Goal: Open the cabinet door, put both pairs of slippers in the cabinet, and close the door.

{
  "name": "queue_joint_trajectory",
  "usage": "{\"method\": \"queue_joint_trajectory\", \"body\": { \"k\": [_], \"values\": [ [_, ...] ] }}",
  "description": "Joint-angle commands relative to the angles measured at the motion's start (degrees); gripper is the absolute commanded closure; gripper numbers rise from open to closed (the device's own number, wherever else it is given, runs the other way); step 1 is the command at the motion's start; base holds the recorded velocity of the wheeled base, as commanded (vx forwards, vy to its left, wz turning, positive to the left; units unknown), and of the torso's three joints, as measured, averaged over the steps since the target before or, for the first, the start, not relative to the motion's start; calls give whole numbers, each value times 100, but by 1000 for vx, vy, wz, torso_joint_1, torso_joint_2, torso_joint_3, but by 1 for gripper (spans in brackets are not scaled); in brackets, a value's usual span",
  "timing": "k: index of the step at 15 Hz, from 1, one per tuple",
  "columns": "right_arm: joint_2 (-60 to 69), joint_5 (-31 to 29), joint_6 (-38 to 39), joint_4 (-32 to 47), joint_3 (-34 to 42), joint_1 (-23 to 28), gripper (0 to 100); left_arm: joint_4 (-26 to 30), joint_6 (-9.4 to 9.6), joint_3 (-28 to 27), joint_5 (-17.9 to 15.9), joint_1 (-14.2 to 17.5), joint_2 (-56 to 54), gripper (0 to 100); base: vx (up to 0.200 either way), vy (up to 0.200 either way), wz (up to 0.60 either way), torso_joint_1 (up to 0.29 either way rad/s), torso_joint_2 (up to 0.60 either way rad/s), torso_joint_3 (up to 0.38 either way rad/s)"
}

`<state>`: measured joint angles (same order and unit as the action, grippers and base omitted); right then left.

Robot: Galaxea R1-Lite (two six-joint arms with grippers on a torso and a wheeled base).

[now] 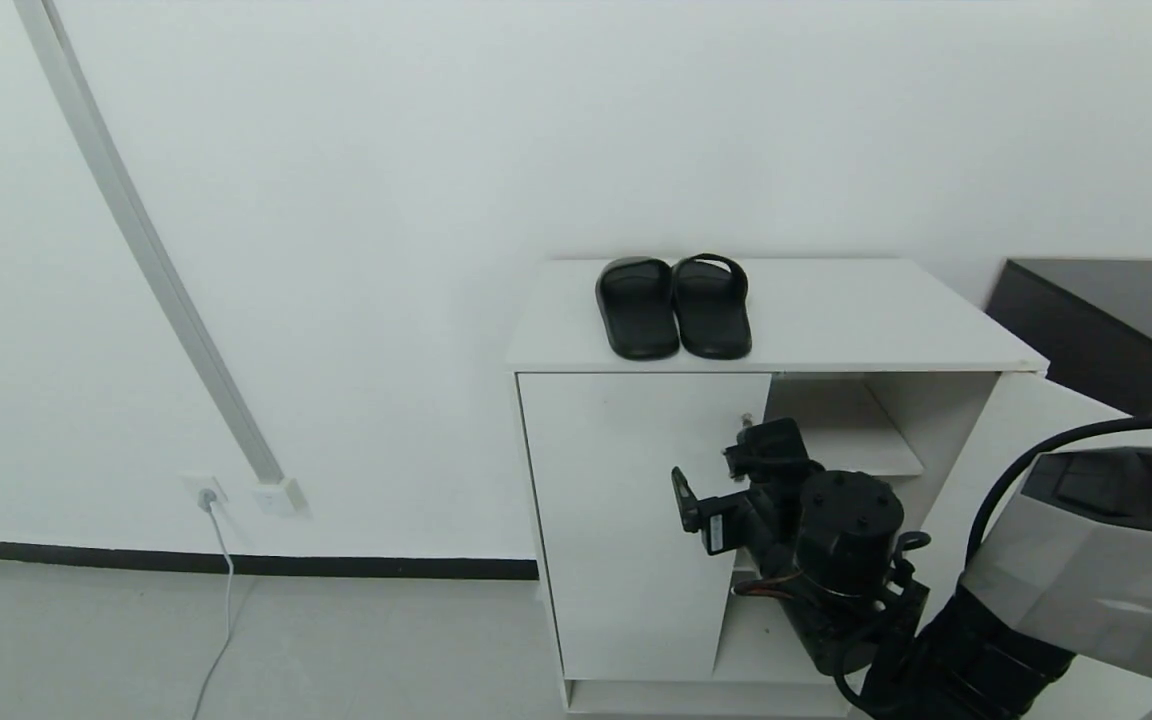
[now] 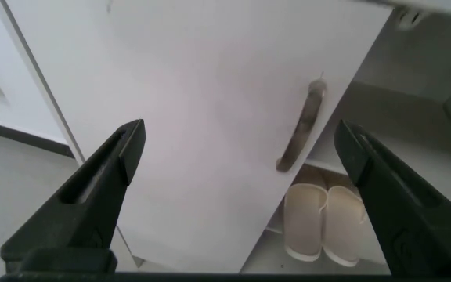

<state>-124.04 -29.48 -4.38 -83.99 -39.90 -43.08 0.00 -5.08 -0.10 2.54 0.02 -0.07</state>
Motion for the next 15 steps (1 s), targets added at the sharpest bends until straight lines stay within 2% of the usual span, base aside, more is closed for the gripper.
{"method": "queue_joint_trajectory", "body": {
  "k": [1,10,15],
  "values": [
    [3,3,-2,-3,0,2,0,-9,-1,1,1,6,7,100,0,0,0,232,-540,-325],
    [-15,12,-2,-3,0,2,0,0,-1,1,1,6,7,100,0,0,0,249,-574,-325],
    [-15,12,-11,-12,61,2,0,-9,-1,1,1,6,7,100,0,0,0,193,-414,-226]
  ]
}}
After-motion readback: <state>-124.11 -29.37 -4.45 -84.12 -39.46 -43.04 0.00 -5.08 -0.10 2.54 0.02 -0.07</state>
